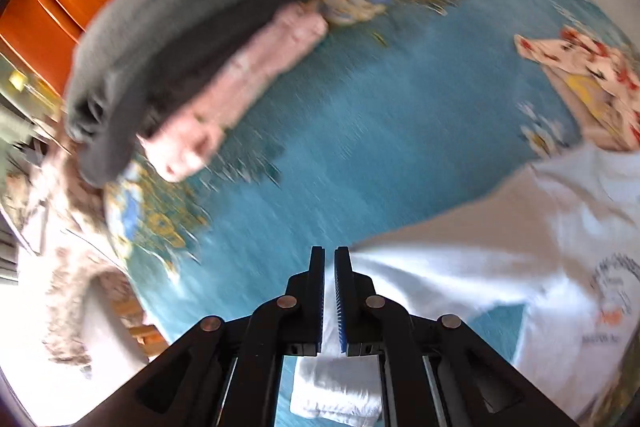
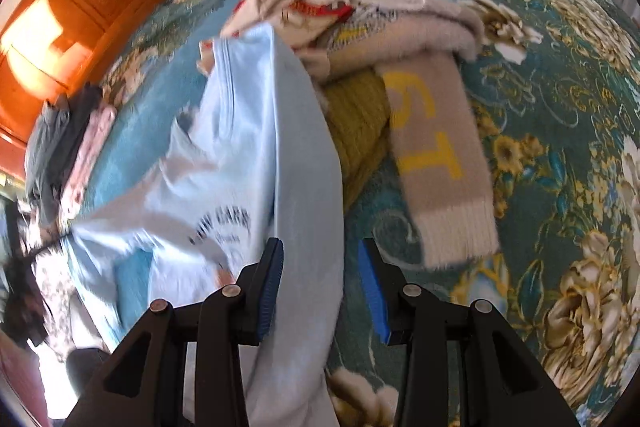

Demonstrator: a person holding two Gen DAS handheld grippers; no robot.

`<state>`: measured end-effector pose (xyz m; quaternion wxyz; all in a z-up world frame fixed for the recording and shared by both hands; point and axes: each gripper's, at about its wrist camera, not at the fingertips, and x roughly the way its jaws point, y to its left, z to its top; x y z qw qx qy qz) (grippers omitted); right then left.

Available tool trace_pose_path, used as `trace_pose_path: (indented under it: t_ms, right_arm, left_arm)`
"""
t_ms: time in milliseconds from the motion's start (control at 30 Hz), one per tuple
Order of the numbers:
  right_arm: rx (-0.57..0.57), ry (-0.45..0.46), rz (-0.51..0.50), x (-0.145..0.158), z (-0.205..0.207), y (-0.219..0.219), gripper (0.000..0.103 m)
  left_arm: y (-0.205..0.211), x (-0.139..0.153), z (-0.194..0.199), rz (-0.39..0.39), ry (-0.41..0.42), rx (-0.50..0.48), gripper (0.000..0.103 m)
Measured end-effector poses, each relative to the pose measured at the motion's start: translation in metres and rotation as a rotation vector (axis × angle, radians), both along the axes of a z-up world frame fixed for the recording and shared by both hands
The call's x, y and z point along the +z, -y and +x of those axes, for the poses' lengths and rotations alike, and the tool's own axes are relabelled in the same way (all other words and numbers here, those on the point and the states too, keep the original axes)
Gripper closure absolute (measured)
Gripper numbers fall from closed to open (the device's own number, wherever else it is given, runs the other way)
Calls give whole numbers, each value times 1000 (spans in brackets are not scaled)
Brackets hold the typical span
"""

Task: Fold clothes
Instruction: 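Lay the T-shirt flat on the bed with both grippers and release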

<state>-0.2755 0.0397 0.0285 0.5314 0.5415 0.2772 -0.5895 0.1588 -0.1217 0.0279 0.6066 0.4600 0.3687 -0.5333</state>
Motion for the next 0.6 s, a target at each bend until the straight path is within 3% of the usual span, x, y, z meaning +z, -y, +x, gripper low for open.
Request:
trace_pose_path:
  t_ms: [33, 133, 200, 333, 433, 600]
  right_arm:
    - [13, 1, 14, -3, 3, -4, 63]
    - [64, 6, 62, -15, 16, -18, 63]
    - [112, 10, 94, -24, 29, -26, 63]
    - [232, 23, 160, -44, 63, -39, 50]
    - [287, 15, 205, -55, 83, -45, 50]
    - [351, -13, 268, -66, 109, -54, 50]
  left_arm:
    - [3, -1, 2, 2, -8, 6, 92]
    - [-5, -1, 5, 2, -61, 30, 65]
    - [-20, 6, -1, -50, -80, 38, 61]
    - [-54, 19, -7, -159, -299, 87, 43]
    - [-75, 15, -19, -185, -442, 106, 43]
    - [-99, -8, -34, -160, -488, 94, 43]
